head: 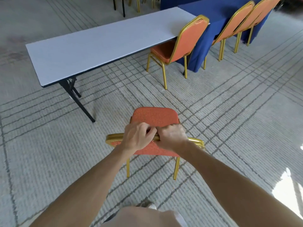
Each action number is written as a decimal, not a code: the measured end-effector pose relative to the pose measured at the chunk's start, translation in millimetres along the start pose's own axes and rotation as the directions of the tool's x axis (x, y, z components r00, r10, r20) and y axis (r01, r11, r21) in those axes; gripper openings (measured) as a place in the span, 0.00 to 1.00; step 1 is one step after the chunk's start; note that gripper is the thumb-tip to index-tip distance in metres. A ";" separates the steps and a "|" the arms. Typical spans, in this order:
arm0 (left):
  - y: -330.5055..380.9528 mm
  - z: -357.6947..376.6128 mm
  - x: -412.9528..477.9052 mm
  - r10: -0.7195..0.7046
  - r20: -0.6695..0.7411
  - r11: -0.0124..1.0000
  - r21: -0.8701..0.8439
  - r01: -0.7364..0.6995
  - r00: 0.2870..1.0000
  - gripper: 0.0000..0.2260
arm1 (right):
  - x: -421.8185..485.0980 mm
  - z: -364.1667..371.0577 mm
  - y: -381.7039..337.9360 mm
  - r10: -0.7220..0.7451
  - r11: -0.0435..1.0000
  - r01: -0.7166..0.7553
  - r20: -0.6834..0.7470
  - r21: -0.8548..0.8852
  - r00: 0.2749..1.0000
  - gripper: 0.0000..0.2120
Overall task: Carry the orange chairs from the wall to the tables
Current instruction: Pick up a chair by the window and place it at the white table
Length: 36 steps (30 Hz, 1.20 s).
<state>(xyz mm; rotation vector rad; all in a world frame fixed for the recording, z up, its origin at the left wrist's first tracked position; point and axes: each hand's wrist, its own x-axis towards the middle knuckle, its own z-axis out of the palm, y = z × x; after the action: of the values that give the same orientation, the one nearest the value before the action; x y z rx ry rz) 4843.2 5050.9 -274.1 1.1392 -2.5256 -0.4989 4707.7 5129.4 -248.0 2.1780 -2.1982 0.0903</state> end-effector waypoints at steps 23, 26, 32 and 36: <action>-34.9 -19.6 393.4 0.047 0.073 0.997 0.064 -0.051 0.996 0.21 | 319.9 -21.8 201.8 0.244 0.951 -0.239 0.002 0.197 0.970 0.09; -40.3 -19.1 434.6 0.120 0.111 0.985 0.113 -0.133 0.986 0.10 | 353.5 -18.0 222.4 0.268 0.947 -0.259 -0.022 0.191 0.963 0.09; -53.2 -25.0 491.4 -0.023 0.257 0.998 0.067 0.006 0.966 0.16 | 405.0 -19.3 249.9 0.273 0.940 -0.282 0.074 0.191 0.959 0.10; -52.5 -19.3 526.7 0.007 0.254 0.992 0.122 -0.039 0.967 0.03 | 443.4 -11.7 277.7 0.268 0.934 -0.290 0.125 0.210 0.955 0.06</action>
<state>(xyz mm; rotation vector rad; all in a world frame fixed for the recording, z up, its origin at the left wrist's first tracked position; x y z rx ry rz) 4554.7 4612.7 -202.1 1.1535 -2.8222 -0.5144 4425.7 4690.6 -206.3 1.9881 -2.6611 0.2651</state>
